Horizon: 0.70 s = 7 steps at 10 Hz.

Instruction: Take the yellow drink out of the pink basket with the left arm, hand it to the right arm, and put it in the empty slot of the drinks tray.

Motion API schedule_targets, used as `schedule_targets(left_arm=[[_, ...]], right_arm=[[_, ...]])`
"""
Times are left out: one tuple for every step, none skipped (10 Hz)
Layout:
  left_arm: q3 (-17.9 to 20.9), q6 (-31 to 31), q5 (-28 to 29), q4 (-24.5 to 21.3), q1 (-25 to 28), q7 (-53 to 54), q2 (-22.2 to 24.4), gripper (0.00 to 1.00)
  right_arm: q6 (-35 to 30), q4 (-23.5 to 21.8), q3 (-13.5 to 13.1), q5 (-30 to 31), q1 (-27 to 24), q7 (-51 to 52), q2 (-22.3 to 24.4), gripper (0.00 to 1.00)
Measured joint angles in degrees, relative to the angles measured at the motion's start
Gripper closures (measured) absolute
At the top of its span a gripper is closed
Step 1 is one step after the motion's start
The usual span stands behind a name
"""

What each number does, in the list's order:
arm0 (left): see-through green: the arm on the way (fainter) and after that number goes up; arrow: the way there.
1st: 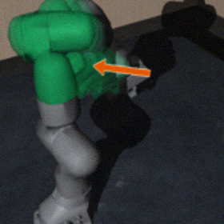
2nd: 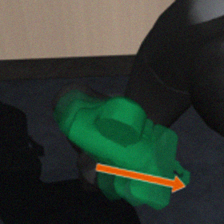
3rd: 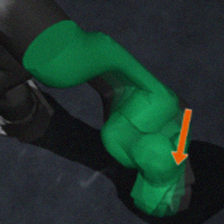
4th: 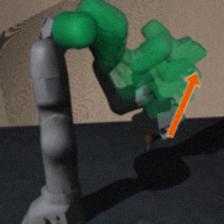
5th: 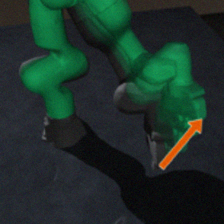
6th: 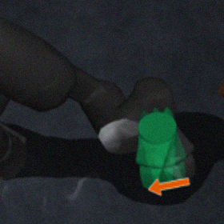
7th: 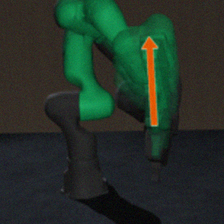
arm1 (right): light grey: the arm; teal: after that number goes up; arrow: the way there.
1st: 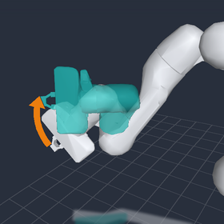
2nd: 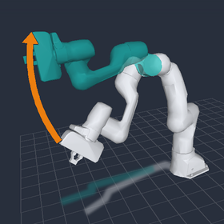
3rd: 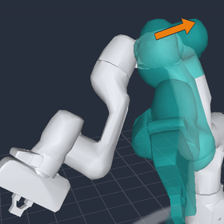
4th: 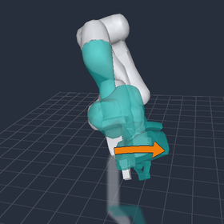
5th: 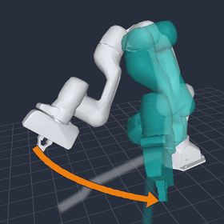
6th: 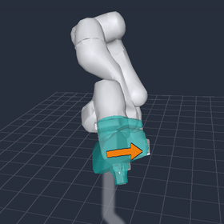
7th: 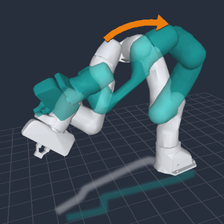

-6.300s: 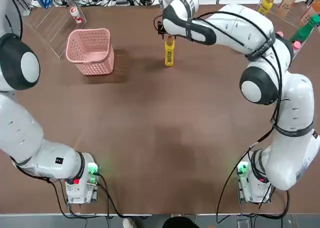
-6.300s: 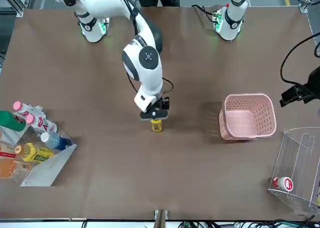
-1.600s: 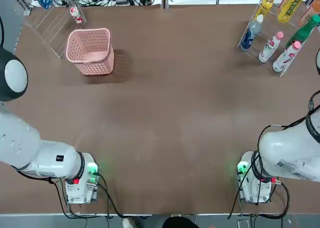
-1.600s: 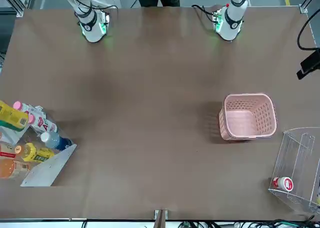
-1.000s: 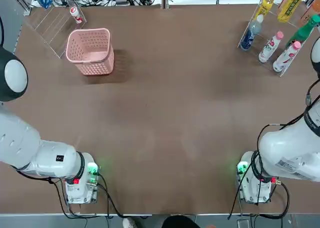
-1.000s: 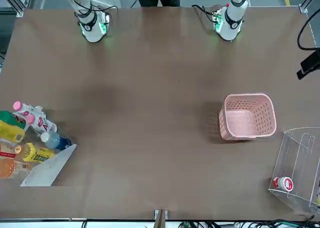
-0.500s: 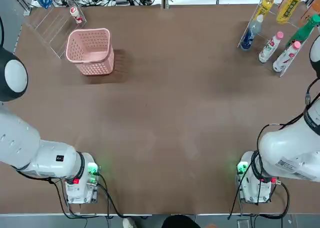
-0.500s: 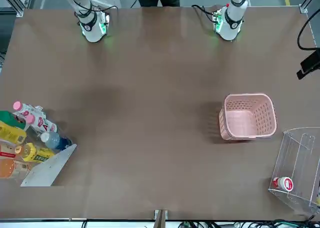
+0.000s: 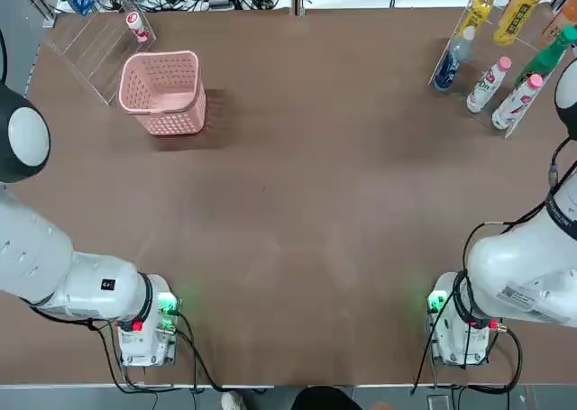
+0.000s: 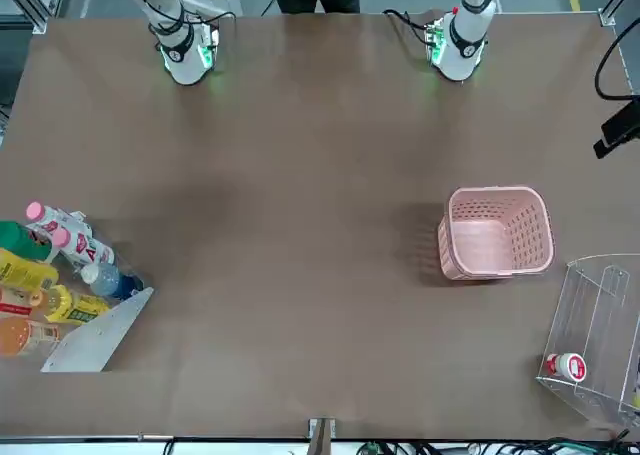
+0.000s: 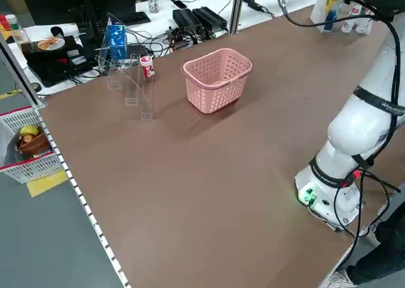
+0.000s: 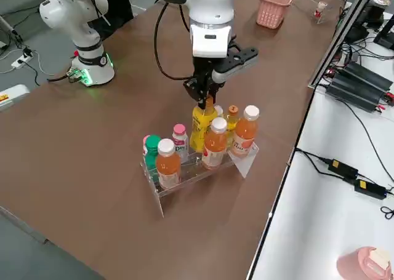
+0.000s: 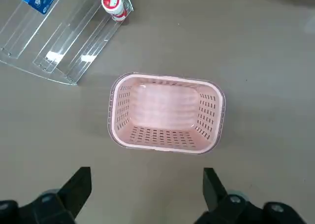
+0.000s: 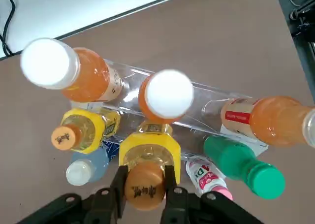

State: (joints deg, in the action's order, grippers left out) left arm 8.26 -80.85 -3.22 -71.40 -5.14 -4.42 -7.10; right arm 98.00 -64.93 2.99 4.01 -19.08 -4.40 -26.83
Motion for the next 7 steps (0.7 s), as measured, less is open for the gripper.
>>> schedule_targets(left_arm=[[0.0, 0.0, 0.0, 0.0, 0.0, 0.0, 0.0, 0.00], [0.0, 0.0, 0.0, 0.0, 0.0, 0.0, 0.0, 0.00], [0.0, 0.0, 0.0, 0.0, 0.0, 0.0, 0.0, 0.00], [0.0, 0.0, 0.0, 0.0, 0.0, 0.0, 0.0, 0.00], [0.0, 0.0, 0.0, 0.0, 0.0, 0.0, 0.0, 0.00], [0.0, 0.0, 0.0, 0.0, 0.0, 0.0, 0.0, 0.00], [0.0, 0.0, 0.0, 0.0, 0.0, 0.0, 0.0, 0.00]], right_arm=[[0.1, 0.0, 0.0, 0.0, -0.1, 0.0, -0.3, 0.66], [0.1, 0.0, 0.0, 0.0, -0.2, 0.0, -0.7, 0.66], [0.2, 0.0, 0.0, 0.0, -0.4, 0.0, -1.3, 0.66], [0.2, 0.0, 0.0, 0.0, -0.6, 0.0, -1.7, 0.66], [0.3, 0.0, 0.0, 0.0, -0.7, 0.1, -1.9, 0.66], [0.3, 0.0, 0.0, -0.1, -0.8, 0.3, -2.1, 0.66], [0.3, 0.0, 0.0, -0.4, -1.0, 0.8, -2.4, 0.66]])
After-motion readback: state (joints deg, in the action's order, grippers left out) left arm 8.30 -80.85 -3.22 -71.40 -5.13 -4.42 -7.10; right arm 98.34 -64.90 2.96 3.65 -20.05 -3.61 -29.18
